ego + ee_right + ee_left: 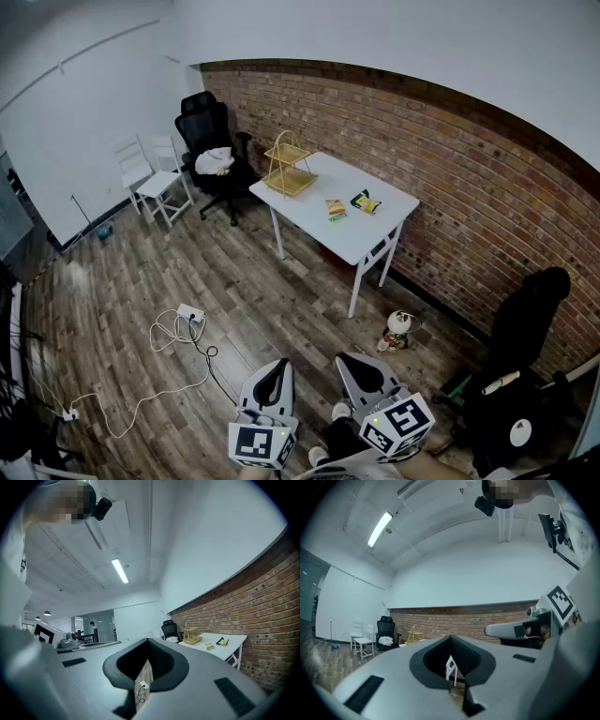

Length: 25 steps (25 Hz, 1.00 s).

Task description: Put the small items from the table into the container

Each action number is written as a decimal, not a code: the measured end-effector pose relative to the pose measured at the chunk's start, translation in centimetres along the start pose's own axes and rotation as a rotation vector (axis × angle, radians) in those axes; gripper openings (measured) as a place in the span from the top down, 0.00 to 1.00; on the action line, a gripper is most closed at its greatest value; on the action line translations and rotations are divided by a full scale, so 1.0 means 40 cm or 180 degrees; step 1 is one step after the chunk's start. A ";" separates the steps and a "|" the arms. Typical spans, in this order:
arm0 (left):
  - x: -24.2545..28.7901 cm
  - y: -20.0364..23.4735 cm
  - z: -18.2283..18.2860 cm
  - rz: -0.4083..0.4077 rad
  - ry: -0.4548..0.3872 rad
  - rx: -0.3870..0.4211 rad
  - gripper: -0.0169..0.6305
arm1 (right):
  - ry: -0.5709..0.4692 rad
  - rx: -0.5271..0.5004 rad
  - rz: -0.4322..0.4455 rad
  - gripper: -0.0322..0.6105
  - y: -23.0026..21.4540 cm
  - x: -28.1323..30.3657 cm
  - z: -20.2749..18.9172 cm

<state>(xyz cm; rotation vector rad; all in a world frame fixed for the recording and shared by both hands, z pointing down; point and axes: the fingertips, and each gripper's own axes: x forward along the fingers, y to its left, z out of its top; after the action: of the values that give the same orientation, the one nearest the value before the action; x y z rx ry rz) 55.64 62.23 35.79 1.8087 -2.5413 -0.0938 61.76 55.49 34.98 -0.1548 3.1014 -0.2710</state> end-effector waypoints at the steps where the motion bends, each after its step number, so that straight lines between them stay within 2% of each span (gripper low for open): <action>1: 0.008 0.005 -0.001 -0.0010 0.0005 0.0004 0.89 | 0.0005 0.0003 -0.0005 0.92 -0.005 0.008 -0.004; 9: 0.132 0.071 -0.002 0.0034 0.0055 0.0067 0.89 | 0.0002 0.0052 0.0032 0.92 -0.086 0.121 0.000; 18: 0.366 0.107 0.007 0.0093 0.0159 0.0141 0.89 | -0.0007 0.0188 0.0148 0.92 -0.278 0.253 0.043; 25: 0.511 0.087 0.014 0.0153 0.0172 0.0225 0.89 | -0.0025 0.0233 0.0205 0.92 -0.430 0.299 0.065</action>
<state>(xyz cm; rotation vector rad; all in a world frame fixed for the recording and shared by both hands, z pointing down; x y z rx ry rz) 45.62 44.09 35.08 1.7466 -2.5802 0.0456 51.60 36.99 35.21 -0.0539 3.0761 -0.3804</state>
